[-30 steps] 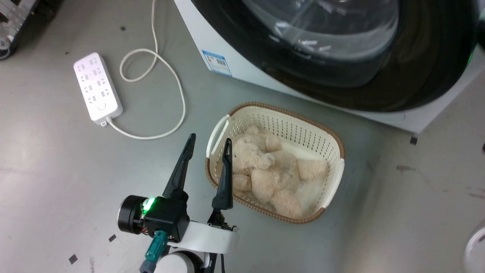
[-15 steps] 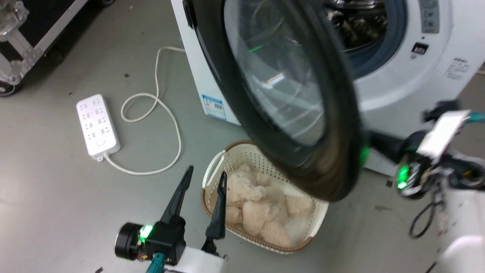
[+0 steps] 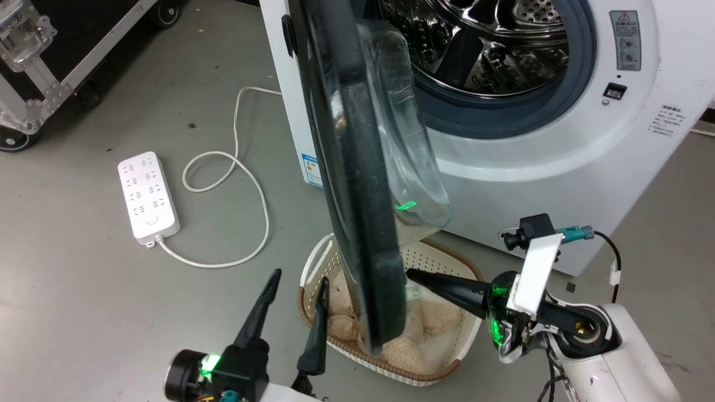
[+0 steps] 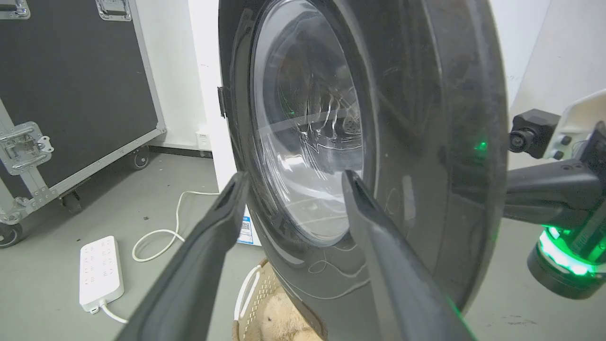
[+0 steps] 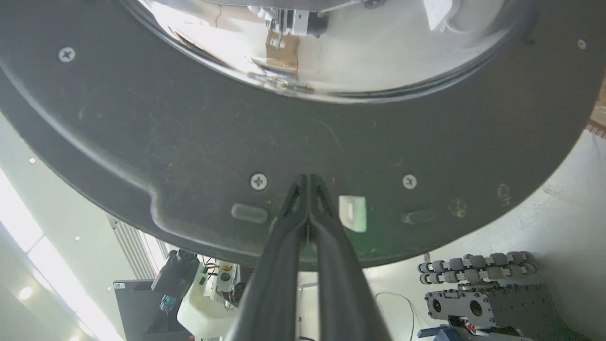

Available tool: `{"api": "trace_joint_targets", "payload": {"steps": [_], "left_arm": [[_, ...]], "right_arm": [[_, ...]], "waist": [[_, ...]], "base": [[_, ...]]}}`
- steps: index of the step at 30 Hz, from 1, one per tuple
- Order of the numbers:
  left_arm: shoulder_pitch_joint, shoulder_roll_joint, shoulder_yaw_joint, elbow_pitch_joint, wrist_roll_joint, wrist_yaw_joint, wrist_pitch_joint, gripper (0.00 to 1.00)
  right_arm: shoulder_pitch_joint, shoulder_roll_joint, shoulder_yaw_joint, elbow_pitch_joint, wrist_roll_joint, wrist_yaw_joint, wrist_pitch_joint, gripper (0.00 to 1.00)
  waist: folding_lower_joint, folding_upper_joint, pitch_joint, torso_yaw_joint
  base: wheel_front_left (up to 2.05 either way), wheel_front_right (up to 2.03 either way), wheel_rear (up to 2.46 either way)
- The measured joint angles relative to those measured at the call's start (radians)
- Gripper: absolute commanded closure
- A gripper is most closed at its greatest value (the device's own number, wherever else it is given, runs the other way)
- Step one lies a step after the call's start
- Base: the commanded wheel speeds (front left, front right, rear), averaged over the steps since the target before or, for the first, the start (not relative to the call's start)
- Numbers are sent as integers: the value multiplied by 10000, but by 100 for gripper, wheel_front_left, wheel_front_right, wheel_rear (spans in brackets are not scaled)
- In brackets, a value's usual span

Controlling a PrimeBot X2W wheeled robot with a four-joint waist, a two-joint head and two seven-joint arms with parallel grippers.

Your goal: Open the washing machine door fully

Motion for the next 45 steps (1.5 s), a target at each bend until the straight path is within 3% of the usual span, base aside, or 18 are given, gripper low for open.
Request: {"api": "trace_joint_targets", "payload": {"steps": [1,2,3,7,8,11,16,20,24,29,30,36,42,43,44,45], "left_arm": [[2,0,52,-13,0,2,0,0],[3,0,109,-23,2,6,0,0],[4,2,161,-29,2,6,0,0],[3,0,508,-98,6,-4,0,0],[-8,4,828,-146,13,-102,0,0],[-25,25,1152,-134,29,-242,0,0],[-24,48,1827,-100,-35,-362,0,0],[156,88,2201,-184,21,-453,0,0],[567,159,2506,-286,82,-527,0,0],[1014,203,2890,-357,107,-539,0,0],[1155,201,2995,-462,115,-539,0,0],[1197,153,2951,-522,192,-625,0,0],[1196,19,3068,-477,-520,-769,0,0],[1196,15,3072,-485,-489,-779,0,24],[1196,15,3072,-487,-445,-800,0,68],[1196,15,3078,-489,-418,-803,0,68]], "right_arm": [[7,2,44,-84,-25,0,-117,100],[9,4,46,-171,-127,0,-290,74],[11,6,15,-259,-253,0,-466,0],[271,-301,-481,-1448,-1492,0,-1758,0],[468,-840,-671,-2470,-2546,0,-2943,0],[769,-1662,-568,-3511,-4073,0,-4546,0],[1632,-3101,-267,-4149,-7400,0,-7772,0],[2513,-3300,-412,-4215,-9480,2,-9616,0],[3422,-2828,-1101,-4381,-11254,2,-10704,0],[4430,-1223,-1783,-4870,-13171,2,-11175,0],[4996,-481,-2021,-5112,-13929,2,-11323,0],[5908,-67,-2412,-5139,-14602,2,-11380,0],[5925,-44,-2414,-5233,-14186,2,-11384,0],[5925,-42,-2416,-5229,-14138,2,-11384,0],[5922,-42,-2422,-5219,-14122,2,-11384,0],[5921,-40,-2422,-5208,-14082,2,-11384,0]], "waist": [[0,1,-3,-14],[0,0,-8,-46],[0,0,-17,-93],[0,1,-98,-563],[1,0,-167,-890],[0,0,-278,-1241],[0,1,-534,-1841],[0,0,-793,-2337],[-1,1,-1017,-2835],[-1,0,-1082,-3404],[-1,0,-1014,-3607],[1,0,-883,-3604],[0,1,-815,-3609],[0,0,-824,-3605],[1,1,-832,-3603],[1,1,-838,-3600]], "base": [[0,0,0],[0,0,0],[0,0,0],[0,0,0],[0,0,0],[0,0,0],[0,0,0],[0,0,0],[0,0,0],[0,0,0],[0,0,0],[0,0,0],[0,0,0],[0,0,0],[0,0,0],[0,0,0]]}}
